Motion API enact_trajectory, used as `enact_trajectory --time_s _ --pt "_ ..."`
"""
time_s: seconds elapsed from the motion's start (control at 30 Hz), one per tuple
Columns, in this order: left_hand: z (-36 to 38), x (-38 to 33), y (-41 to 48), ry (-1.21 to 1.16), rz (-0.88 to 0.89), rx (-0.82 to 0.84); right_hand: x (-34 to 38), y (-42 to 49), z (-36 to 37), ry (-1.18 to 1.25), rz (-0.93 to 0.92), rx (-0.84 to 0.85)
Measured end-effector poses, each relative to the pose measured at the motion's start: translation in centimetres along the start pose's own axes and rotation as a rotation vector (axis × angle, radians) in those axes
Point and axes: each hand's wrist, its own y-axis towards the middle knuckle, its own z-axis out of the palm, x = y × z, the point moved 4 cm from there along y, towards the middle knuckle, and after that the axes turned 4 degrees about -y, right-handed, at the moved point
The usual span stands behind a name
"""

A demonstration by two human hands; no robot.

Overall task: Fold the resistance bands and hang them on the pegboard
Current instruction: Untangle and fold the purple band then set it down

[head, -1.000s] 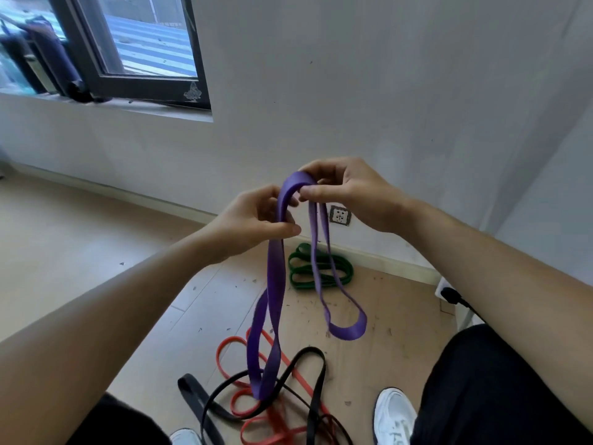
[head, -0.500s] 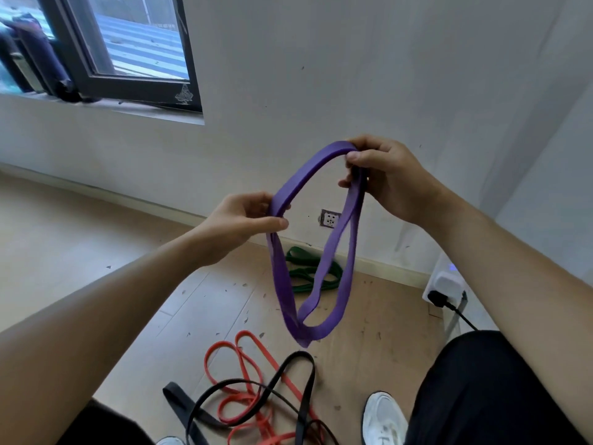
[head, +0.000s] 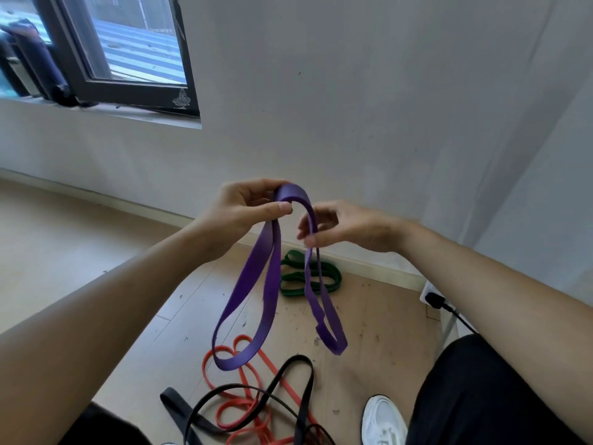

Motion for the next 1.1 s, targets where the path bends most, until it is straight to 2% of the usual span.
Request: enact_trajectory --time_s 0.13,0.27,0.5,0.6,0.73,0.9,1.1 --pt "0.1 0.0 -0.1 0.066 0.009 0.022 2.2 0.6 -0.3 0.172 -0.159 -0.211" --pt "-0.5 0.4 -0.4 0.121 -0.013 0.016 2.6 0.8 -0.1 0.025 -0.16 -0.212" --pt "-0.3 1.9 -1.5 0.202 -0.061 0.033 3.8 0.1 -0.3 -0.028 -0.244 -0.276" --pt "-1.2 4.1 -2.2 0.251 -0.138 0.061 3.9 -0.4 -1.1 -0.015 -0.267 -0.317" --pt "-2.2 8.7 -3.6 0.317 -0.297 0.046 3.8 -1.2 -1.5 -0.06 -0.274 -0.292" --pt "-2.2 14.9 -6.1 0.544 -0.513 0.105 3.4 -1.9 -1.9 -0.085 -0.263 -0.253" --pt "1.0 22.4 -9.4 0.305 -0.622 -0.076 1.8 -1.9 -3.0 -0.082 -0.241 -0.286"
